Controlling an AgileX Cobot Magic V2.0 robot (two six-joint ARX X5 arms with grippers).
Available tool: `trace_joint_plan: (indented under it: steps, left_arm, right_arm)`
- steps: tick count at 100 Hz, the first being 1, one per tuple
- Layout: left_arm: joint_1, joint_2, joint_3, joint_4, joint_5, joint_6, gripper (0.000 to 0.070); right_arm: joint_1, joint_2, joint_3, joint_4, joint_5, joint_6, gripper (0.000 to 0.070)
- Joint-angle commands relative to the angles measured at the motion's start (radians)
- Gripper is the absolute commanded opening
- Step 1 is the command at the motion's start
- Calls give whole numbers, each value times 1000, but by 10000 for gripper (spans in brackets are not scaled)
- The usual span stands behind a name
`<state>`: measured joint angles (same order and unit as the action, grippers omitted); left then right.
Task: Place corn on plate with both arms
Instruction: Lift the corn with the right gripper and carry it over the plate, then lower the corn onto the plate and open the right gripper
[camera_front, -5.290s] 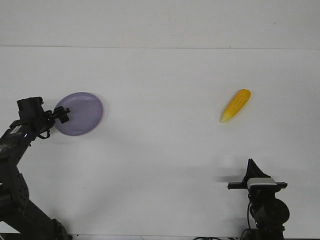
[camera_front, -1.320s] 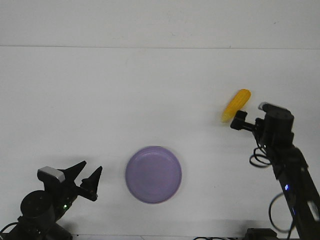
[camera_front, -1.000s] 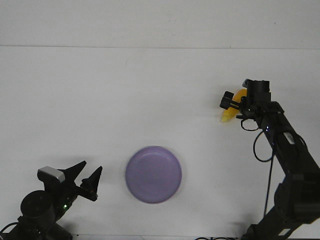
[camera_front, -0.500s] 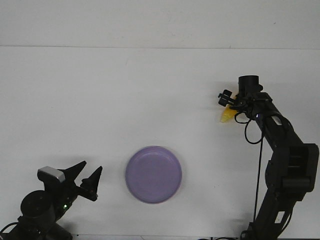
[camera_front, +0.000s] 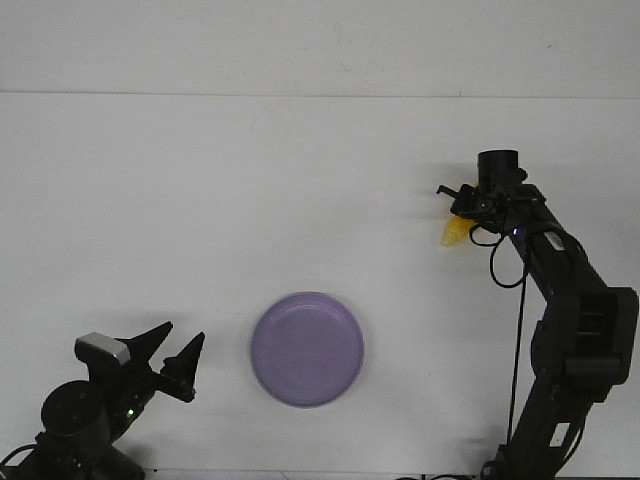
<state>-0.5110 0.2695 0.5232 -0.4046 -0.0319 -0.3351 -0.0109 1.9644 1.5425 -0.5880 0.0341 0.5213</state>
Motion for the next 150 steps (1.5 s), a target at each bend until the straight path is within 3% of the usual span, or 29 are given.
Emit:
trace_joint_plan:
  steps: [1, 35, 75, 91, 118, 135, 150]
  left_arm:
    - [-3, 4, 10, 10, -6, 2, 422]
    - [-3, 4, 10, 10, -6, 3, 422]
    - [-3, 4, 10, 11, -6, 3, 422]
    - [-3, 4, 10, 13, -6, 6, 422]
    - [-3, 4, 10, 13, -6, 6, 422]
    - [-3, 4, 10, 14, -6, 9, 422]
    - [-3, 4, 10, 14, -6, 9, 422]
  right_arm:
    - [-9, 38, 24, -12, 7, 2, 27]
    - [-10, -55, 24, -50, 7, -87, 11]
    - [55, -490, 24, -164, -103, -376, 11]
    - [209, -666, -9, -240, -137, -444, 11]
    - [607, -786, -237, -217, -138, -423, 11]
    - [822, -764, -428, -69, -98, -395, 11]
    - [932, -694, -545, 74, -32, -365, 11]
